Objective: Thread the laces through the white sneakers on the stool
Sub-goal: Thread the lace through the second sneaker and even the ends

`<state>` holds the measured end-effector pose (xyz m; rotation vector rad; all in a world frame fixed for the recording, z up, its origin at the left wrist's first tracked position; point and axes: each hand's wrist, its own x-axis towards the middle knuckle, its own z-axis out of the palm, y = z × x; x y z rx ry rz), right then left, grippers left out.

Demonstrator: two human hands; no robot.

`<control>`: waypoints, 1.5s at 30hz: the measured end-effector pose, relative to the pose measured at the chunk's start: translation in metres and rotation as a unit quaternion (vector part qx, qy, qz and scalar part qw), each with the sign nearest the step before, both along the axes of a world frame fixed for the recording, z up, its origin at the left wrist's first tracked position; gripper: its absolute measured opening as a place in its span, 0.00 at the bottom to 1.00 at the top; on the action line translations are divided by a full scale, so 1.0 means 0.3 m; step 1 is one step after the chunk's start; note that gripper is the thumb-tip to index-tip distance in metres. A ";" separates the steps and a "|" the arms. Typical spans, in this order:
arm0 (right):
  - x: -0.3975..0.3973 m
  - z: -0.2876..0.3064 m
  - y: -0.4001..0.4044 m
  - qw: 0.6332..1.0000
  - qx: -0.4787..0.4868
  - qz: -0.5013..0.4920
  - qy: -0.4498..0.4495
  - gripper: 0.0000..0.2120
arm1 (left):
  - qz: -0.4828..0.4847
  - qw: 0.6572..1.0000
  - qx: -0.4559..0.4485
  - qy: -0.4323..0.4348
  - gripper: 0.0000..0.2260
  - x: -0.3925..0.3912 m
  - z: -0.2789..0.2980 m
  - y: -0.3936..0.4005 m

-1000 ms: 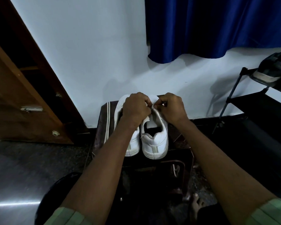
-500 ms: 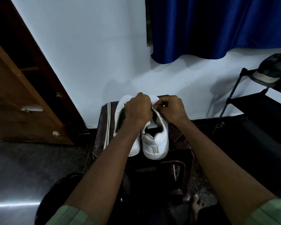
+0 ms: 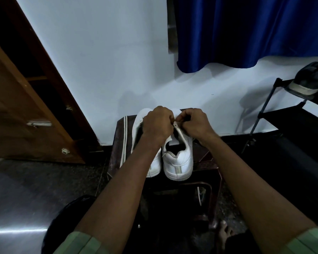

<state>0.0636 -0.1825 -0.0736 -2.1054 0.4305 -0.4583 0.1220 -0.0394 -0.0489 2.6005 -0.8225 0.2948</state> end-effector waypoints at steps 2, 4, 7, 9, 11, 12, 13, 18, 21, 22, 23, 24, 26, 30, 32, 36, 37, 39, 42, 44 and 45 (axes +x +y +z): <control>-0.004 -0.003 0.001 1.000 0.008 -0.003 -0.010 0.12 | 0.006 0.999 0.033 -0.010 0.10 -0.007 0.003 -0.010; -0.006 -0.002 0.000 1.000 0.022 -0.003 -0.011 0.11 | 0.011 0.997 0.077 -0.025 0.10 -0.009 0.005 -0.020; -0.014 0.015 0.006 0.999 0.034 -0.007 -0.016 0.10 | 0.006 0.993 0.112 -0.046 0.10 -0.010 0.002 -0.031; -0.017 0.020 0.011 0.999 0.031 -0.005 -0.016 0.09 | 0.001 0.994 0.100 -0.048 0.10 -0.010 -0.002 -0.032; -0.016 0.027 0.020 1.000 0.027 0.007 -0.009 0.06 | 0.005 0.997 0.067 -0.029 0.11 -0.002 -0.001 -0.028; -0.013 0.035 0.025 0.999 0.027 0.021 -0.001 0.04 | 0.010 0.999 0.044 -0.013 0.11 0.006 0.001 -0.021; -0.011 0.047 0.031 0.999 0.023 0.031 0.011 0.05 | 0.012 1.000 0.024 0.005 0.11 0.017 0.001 -0.014; -0.018 0.095 0.046 0.996 -0.001 0.078 0.045 0.09 | -0.002 0.990 -0.079 0.116 0.08 0.061 0.014 0.040; -0.021 0.106 0.055 0.994 -0.053 0.066 0.069 0.09 | -0.023 0.965 -0.128 0.225 0.13 0.093 0.044 0.086; -0.018 0.115 0.063 0.991 -0.086 0.064 0.081 0.09 | -0.034 0.955 -0.137 0.260 0.15 0.103 0.051 0.097; -0.011 0.119 0.071 0.985 -0.132 0.058 0.094 0.09 | -0.043 0.946 -0.144 0.286 0.18 0.110 0.055 0.106; -0.007 0.124 0.082 0.978 -0.177 0.050 0.101 0.10 | -0.048 0.940 -0.149 0.302 0.19 0.114 0.058 0.109; -0.003 0.126 0.105 0.967 -0.235 0.026 0.099 0.11 | -0.046 0.936 -0.156 0.311 0.21 0.114 0.056 0.107; 0.013 0.091 0.149 0.940 -0.328 -0.030 0.091 0.11 | -0.035 0.929 -0.179 0.322 0.20 0.122 0.038 0.097; 0.017 0.082 0.175 0.924 -0.368 -0.039 0.094 0.10 | -0.032 0.922 -0.193 0.333 0.19 0.126 0.029 0.099; 0.022 0.076 0.211 0.900 -0.420 -0.051 0.108 0.11 | -0.038 0.911 -0.220 0.346 0.19 0.117 0.027 0.103; 0.027 0.072 0.210 0.896 -0.426 -0.055 0.111 0.12 | -0.040 0.909 -0.224 0.349 0.20 0.114 0.027 0.102; 0.030 0.067 0.216 0.896 -0.425 -0.053 0.117 0.12 | -0.040 0.905 -0.230 0.355 0.21 0.112 0.029 0.106; 0.031 0.050 0.210 0.909 -0.403 -0.050 0.100 0.11 | -0.038 0.898 -0.241 0.366 0.22 0.114 0.026 0.105; 0.043 0.038 0.186 0.944 -0.324 -0.031 0.054 0.09 | -0.040 0.895 -0.243 0.373 0.22 0.112 0.029 0.107; 0.043 0.039 0.170 0.965 -0.262 -0.013 0.022 0.08 | -0.040 0.893 -0.243 0.375 0.22 0.112 0.031 0.108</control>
